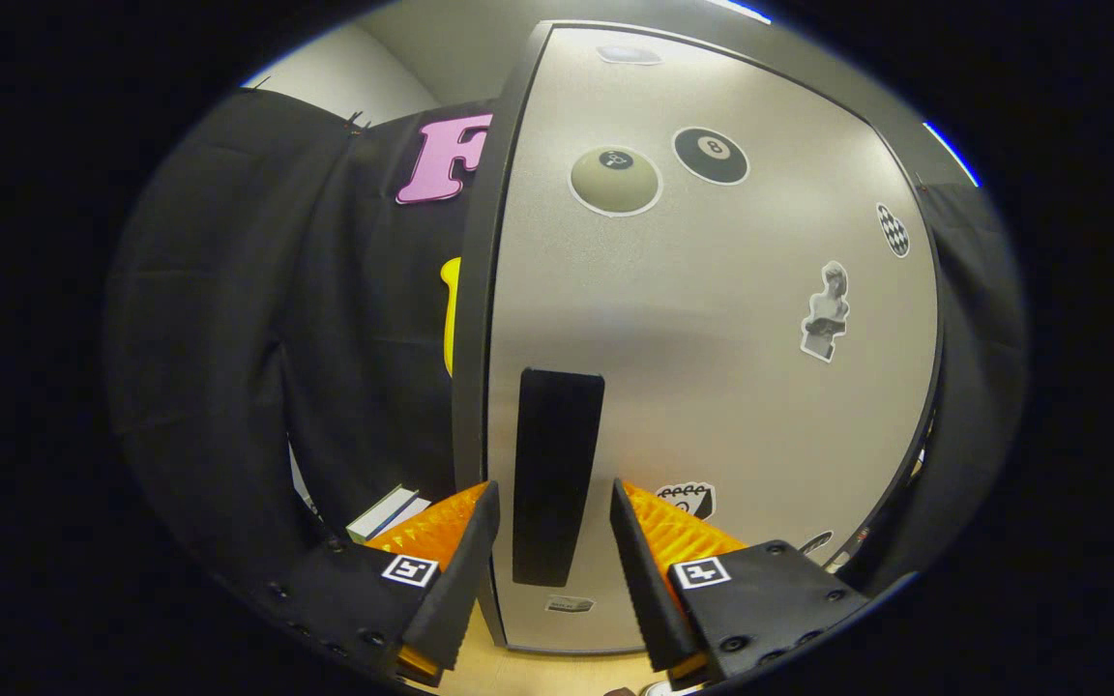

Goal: Open the shoe cabinet door, grab the shoes and put them into the shoe cabinet, then close the shoe cabinet door.

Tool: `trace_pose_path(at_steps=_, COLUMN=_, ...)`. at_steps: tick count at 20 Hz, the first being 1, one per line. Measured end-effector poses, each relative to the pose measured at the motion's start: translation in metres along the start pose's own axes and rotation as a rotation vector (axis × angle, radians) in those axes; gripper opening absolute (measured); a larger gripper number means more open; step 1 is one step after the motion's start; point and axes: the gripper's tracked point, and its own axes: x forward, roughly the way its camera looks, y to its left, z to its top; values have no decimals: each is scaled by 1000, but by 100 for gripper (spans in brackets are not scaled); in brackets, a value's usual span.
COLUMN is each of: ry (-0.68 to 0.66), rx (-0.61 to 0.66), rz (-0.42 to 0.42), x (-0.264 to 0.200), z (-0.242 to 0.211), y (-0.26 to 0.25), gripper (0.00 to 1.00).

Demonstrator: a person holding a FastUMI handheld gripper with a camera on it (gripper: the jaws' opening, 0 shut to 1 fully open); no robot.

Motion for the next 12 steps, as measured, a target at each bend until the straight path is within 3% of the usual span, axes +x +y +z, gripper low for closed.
trace_pose_path(at_steps=4, ry=3, rx=15, rz=-49, x=3, z=3, y=-3, gripper=58)
trace_pose_path(at_steps=7, ry=9, rx=20, rz=-49, x=4, z=2, y=0, gripper=40)
trace_pose_path(at_steps=11, ry=17, rx=42, rz=-22, x=2, z=1, y=1, gripper=31)
trace_pose_path(at_steps=12, ry=11, rx=34, rz=-19, x=2, z=2, y=1, gripper=24)
